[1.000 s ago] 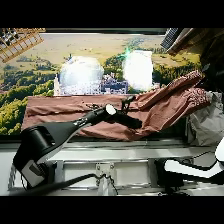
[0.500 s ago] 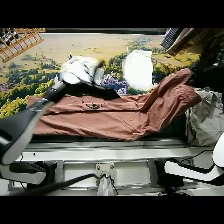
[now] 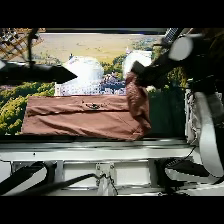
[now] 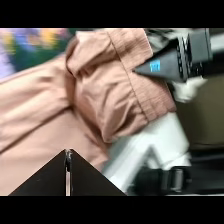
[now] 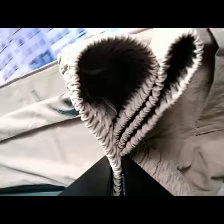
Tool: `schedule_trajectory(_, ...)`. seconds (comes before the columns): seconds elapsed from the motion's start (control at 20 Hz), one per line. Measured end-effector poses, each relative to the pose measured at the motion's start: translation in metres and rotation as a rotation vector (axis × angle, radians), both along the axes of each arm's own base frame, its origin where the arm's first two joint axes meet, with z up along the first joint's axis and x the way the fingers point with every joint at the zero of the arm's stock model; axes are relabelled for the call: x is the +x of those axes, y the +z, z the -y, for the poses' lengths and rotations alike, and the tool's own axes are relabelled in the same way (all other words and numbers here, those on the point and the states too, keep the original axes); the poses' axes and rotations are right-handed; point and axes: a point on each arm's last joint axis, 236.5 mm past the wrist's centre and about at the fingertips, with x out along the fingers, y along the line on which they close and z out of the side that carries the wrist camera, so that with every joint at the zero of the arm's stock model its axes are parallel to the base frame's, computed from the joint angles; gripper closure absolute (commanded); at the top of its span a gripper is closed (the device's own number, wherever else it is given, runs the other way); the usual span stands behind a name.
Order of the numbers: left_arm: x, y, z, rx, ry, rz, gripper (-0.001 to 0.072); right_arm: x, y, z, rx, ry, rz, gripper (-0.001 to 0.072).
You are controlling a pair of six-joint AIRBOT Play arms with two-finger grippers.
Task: Fold the clothes and pants, and hang the long-sleeved shirts on hangers.
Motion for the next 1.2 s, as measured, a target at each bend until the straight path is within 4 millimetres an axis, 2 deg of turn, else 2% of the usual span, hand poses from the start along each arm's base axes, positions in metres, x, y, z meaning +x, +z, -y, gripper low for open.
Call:
schedule_trajectory(0.2,-0.019,0.018,-0.045,0.142,0.132,0.057,0.0699,-0.012,-0.045,-0.076,-0.007,0.094,-0.029,0.0684)
schedule_trajectory(0.4,-0.035,0.034,-0.081,0.248,0.258,0.116,0.0699,-0.028,-0.095,-0.134,-0.025,0.192,-0.056,0.0669)
schedule_trajectory(0.5,-0.041,0.039,-0.094,0.29,0.306,0.136,0.0699,-0.036,-0.117,-0.16,-0.018,0.251,-0.052,0.0319)
schedule_trajectory(0.55,-0.044,0.04,-0.099,0.306,0.323,0.143,0.0699,-0.04,-0.123,-0.171,-0.01,0.284,-0.044,0.0233)
schedule_trajectory(0.65,-0.045,0.04,-0.107,0.332,0.353,0.144,0.0698,-0.05,-0.13,-0.189,0.007,0.349,-0.029,0.0226)
schedule_trajectory(0.75,-0.045,0.039,-0.112,0.345,0.369,0.141,0.0699,-0.055,-0.13,-0.194,-0.002,0.404,-0.009,0.0226)
schedule_trajectory(0.85,-0.042,0.035,-0.115,0.353,0.379,0.128,0.0699,-0.055,-0.126,-0.18,-0.068,0.45,0.013,0.0227)
schedule_trajectory(0.95,-0.039,0.029,-0.117,0.358,0.383,0.109,0.0698,-0.045,-0.12,-0.147,-0.185,0.485,0.048,0.0238)
schedule_trajectory(1.05,-0.036,0.019,-0.118,0.363,0.383,0.084,0.0698,-0.025,-0.107,-0.096,-0.334,0.48,0.082,0.0307)
schedule_trajectory(1.2,-0.03,0.0,-0.119,0.361,0.391,0.05,0.0699,0.002,-0.089,-0.007,-0.494,0.377,0.092,0.0319)
